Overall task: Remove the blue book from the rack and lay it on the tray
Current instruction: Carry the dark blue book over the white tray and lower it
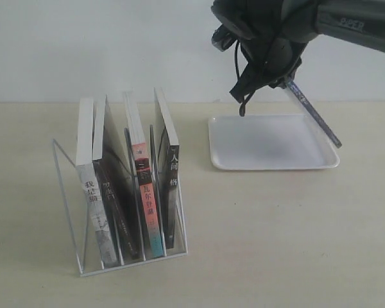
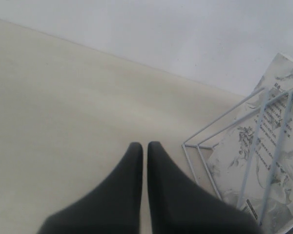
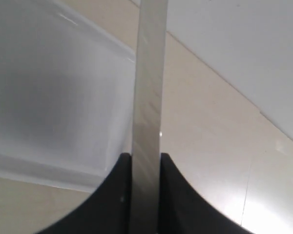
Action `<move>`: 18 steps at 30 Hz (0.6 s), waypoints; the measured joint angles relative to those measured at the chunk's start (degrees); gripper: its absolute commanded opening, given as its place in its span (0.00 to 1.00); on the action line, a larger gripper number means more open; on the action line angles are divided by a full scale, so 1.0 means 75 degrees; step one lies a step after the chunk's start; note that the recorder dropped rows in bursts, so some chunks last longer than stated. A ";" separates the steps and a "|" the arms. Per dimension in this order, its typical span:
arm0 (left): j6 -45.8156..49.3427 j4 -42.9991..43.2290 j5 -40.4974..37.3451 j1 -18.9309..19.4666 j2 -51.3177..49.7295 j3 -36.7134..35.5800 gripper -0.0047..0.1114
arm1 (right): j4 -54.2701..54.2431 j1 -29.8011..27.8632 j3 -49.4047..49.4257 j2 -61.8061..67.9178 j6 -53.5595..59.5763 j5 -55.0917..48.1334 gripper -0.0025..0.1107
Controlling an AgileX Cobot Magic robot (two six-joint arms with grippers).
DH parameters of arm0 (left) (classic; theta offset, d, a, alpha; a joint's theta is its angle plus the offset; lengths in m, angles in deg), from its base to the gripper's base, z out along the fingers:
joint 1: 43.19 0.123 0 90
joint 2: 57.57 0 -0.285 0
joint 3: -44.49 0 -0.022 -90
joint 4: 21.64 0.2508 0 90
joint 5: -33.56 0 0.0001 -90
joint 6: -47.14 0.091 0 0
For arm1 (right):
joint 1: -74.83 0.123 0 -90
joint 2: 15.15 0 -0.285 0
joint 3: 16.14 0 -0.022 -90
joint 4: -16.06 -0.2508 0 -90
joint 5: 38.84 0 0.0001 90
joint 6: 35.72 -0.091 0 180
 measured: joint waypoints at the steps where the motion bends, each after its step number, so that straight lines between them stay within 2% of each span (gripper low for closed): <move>1: 0.0000 0.0000 0.0000 0.0000 0.0000 0.0000 0.08 | -0.0124 0.0000 -0.0086 0.0090 0.0091 -0.0021 0.02; 18: 0.0000 0.0000 0.0000 0.0000 0.0000 0.0000 0.08 | -0.0207 0.0000 -0.0294 0.0580 0.0370 -0.0029 0.02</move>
